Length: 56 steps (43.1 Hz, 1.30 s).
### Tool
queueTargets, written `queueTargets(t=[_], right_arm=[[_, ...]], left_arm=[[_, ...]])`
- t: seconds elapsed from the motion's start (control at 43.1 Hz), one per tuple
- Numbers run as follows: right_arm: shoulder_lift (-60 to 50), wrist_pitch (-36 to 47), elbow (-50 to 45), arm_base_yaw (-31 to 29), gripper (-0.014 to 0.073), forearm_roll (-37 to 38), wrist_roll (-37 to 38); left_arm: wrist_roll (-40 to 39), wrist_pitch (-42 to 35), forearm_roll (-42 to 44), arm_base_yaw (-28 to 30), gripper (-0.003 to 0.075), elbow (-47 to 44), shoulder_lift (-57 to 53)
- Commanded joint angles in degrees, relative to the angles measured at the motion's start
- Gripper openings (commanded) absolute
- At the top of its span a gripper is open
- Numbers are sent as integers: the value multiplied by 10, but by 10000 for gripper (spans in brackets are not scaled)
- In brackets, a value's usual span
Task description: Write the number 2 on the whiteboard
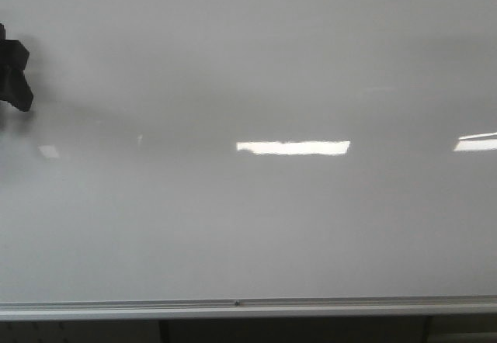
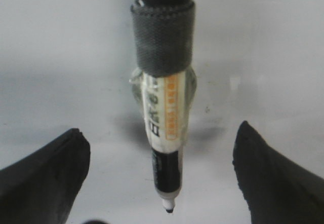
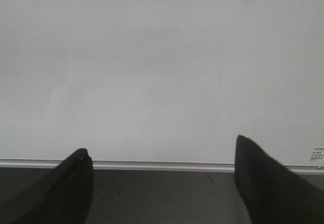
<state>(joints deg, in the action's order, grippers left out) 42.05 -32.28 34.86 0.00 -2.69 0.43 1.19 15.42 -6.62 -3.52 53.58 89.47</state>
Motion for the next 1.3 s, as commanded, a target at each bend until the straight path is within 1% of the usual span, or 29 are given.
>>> queueTargets(t=[0.0,0.348,0.441,0.534,0.696,0.859,1.044,1.161,1.277], right_arm=[[2,38,20,-2,595,5,-4],[2,38,20,-2,595,5,-4],[2,38,20,-2,595,5,-4],[2,38,20,-2,595,5,-4],[2,38,20,-2,595,5,-4],[2,38,20,-2,595,5,-4],[2,38,20,-2,595,5,-4],[2,38,20,-2,595,5,-4],[2,38,20,-2,595,5,-4]], left_arm=[[-2,-44,-7,-4,566,19,-12],[-2,-54,-7,-4,564,19,-7],[-2,-54,-7,-4,544,19,-7],[-2,-53,-7,-4,485,19,-7],[-2,-47,-7,-4,333,19,-7],[-2,-32,-7,-4,198,19,-7],[-2,-32,-7,-4,47,19,-7],[-2,-22,-7,-4,-15,19,-7],[0,8,-5,-4,-20,20,-20]])
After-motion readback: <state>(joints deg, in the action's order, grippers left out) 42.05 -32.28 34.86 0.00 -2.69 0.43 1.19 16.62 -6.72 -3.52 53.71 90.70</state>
